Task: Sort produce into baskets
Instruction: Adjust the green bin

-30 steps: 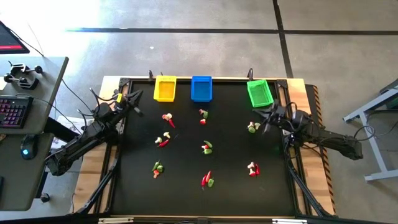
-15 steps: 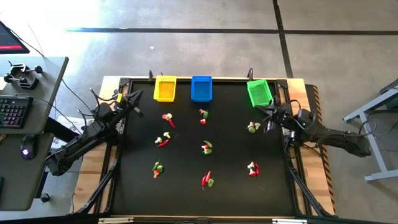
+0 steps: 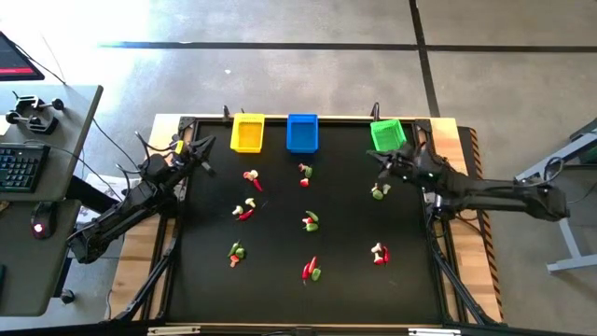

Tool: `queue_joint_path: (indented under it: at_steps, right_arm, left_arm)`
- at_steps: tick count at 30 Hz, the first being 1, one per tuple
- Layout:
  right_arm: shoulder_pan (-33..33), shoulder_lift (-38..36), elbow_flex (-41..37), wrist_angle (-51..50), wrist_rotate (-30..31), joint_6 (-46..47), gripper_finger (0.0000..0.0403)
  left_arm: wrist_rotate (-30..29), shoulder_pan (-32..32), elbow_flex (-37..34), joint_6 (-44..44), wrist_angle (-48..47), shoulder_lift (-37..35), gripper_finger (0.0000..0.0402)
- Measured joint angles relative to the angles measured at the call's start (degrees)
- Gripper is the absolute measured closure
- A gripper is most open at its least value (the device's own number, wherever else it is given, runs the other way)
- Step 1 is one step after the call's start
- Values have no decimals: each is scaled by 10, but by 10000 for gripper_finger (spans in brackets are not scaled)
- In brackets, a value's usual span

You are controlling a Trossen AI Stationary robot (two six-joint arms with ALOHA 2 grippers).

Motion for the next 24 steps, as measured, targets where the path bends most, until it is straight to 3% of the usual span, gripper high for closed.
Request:
queue_joint_path:
  at_steps: [4, 8, 12, 24]
  right_arm:
    - [-15, 60, 128, -243, 124, 49, 391]
    - [-59, 140, 246, -452, 156, 108, 401]
    - [-121, 222, 316, -539, 99, 128, 402]
    - [-293, 432, 397, -590, -35, 91, 403]
  left_arm:
    - [1, 0, 0, -2, 0, 0, 401]
    - [1, 0, 0, -10, -1, 0, 401]
    - [1, 0, 0, -11, 0, 0, 401]
    - [27, 0, 0, -40, -10, 0, 401]
